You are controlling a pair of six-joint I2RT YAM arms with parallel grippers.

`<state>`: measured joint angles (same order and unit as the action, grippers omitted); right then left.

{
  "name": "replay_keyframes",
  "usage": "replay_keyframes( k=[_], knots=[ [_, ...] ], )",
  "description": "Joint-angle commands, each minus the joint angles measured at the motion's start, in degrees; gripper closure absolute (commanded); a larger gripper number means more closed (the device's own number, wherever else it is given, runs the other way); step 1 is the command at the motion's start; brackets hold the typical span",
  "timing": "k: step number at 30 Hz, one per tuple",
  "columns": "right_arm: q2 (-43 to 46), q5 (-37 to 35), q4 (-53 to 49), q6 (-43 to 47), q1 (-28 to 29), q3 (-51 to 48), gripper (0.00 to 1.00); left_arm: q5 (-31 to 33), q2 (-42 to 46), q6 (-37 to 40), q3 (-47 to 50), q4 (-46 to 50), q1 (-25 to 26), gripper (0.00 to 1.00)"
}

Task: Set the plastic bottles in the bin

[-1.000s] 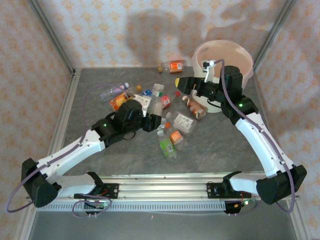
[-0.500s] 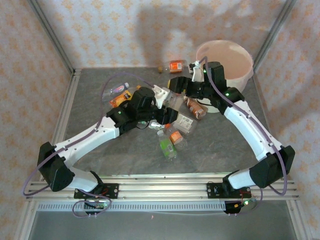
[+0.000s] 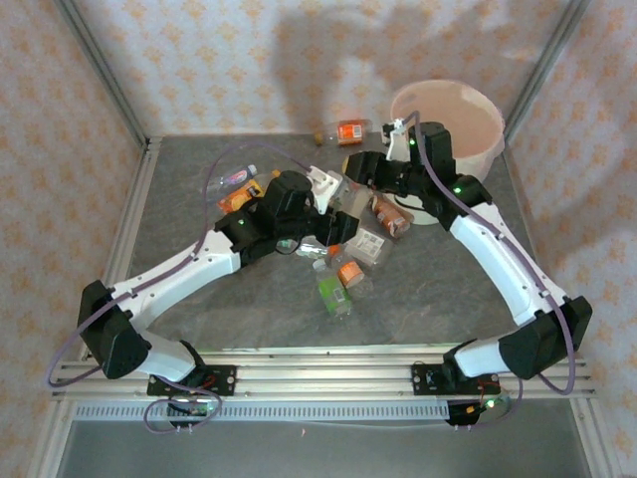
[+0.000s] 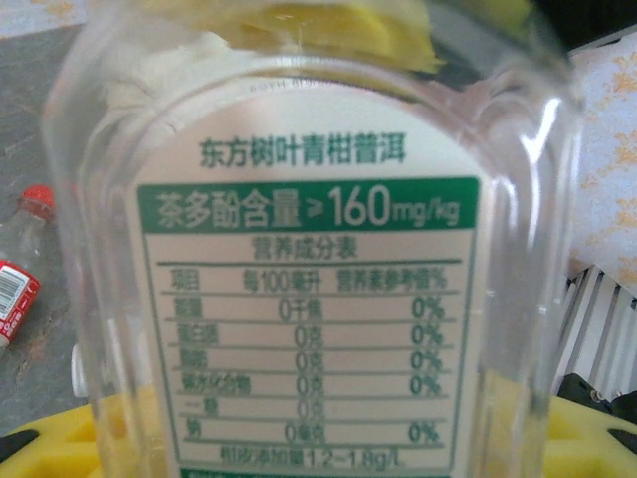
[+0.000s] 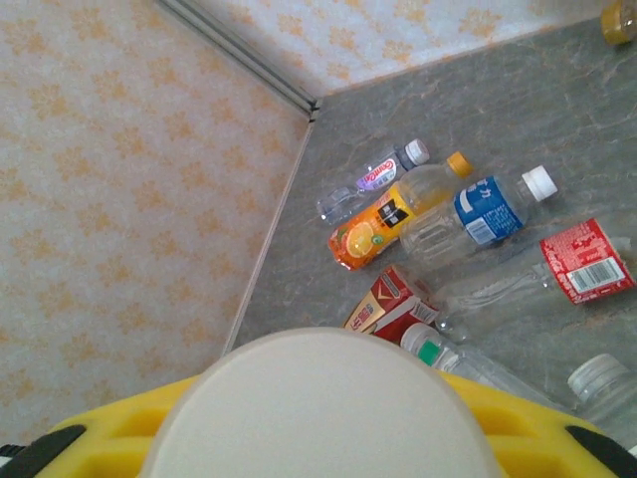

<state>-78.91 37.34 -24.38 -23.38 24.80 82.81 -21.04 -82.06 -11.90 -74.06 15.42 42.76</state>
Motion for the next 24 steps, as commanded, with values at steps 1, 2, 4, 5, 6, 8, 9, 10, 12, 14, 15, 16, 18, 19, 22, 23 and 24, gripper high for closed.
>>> replay_keyframes(
  k=[1,2,4,5,6,8,9,10,12,14,15,16,18,19,22,23,24],
  knots=[
    [1.8,-2.9,1.1,0.2,0.2,-0.1,0.77,4.8,-2.1,-2.3,-2.6,3.0,-0.4,0.36],
    [1.8,-3.7,0.8,0.5,0.1,0.1,0.77,4.8,-2.3,-3.0,-2.7,3.1,-0.4,0.11],
    [2.1,-6.5,0.2,1.4,0.1,0.3,0.80,7.1,-2.6,-5.1,-2.6,3.1,-0.4,0.00],
    [2.4,-7.9,0.3,1.9,0.1,0.4,0.82,7.9,-2.4,-5.7,-2.2,2.7,-0.4,0.00],
    [2.7,-9.4,0.7,2.4,0.0,0.2,0.83,9.2,-2.0,-6.4,-1.6,1.9,-0.4,0.00],
    [3.2,-12.2,1.3,3.3,-0.1,0.4,0.84,10.9,-1.0,-6.8,-0.1,0.4,-0.4,0.00],
    [3.2,-13.3,1.4,3.9,-0.3,0.8,0.84,11.8,-0.4,-6.9,0.5,-0.3,-0.5,0.00],
    [3.3,-14.6,1.5,4.6,-0.6,1.4,0.84,12.8,0.4,-6.9,1.1,-0.9,-0.5,0.00],
    [3.3,-16.5,1.5,6.2,-1.1,2.7,0.84,15.7,2.0,-7.1,2.5,-2.2,-0.5,0.00],
    [3.2,-17.8,1.9,7.8,-1.7,4.3,0.85,20.3,3.8,-8.0,4.1,-3.0,-0.5,0.00],
    [3.0,-18.2,2.3,8.7,-2.1,5.1,0.86,22.7,5.0,-8.5,5.0,-3.4,-0.5,0.00],
    [2.9,-18.3,2.7,9.4,-2.6,6.2,0.86,24.6,6.1,-8.7,6.2,-3.9,-0.6,0.00],
    [2.3,-18.6,3.0,11.0,-3.5,8.3,0.86,27.8,8.2,-9.5,8.3,-4.8,-0.5,0.00],
    [1.9,-19.1,2.9,11.8,-4.1,9.9,0.86,29.8,9.2,-10.1,9.3,-4.9,-0.6,0.00],
    [0.5,-21.9,2.6,14.1,-6.0,14.0,0.87,36.7,11.8,-12.4,11.8,-3.9,-0.6,0.00],
    [0.2,-23.3,3.3,14.7,-6.9,14.9,0.89,39.1,12.7,-13.5,12.3,-2.9,-0.7,0.00],
    [-0.1,-24.2,4.5,15.1,-7.9,15.7,0.89,41.4,13.3,-14.3,12.8,-1.6,-0.7,0.00]
  ],
)
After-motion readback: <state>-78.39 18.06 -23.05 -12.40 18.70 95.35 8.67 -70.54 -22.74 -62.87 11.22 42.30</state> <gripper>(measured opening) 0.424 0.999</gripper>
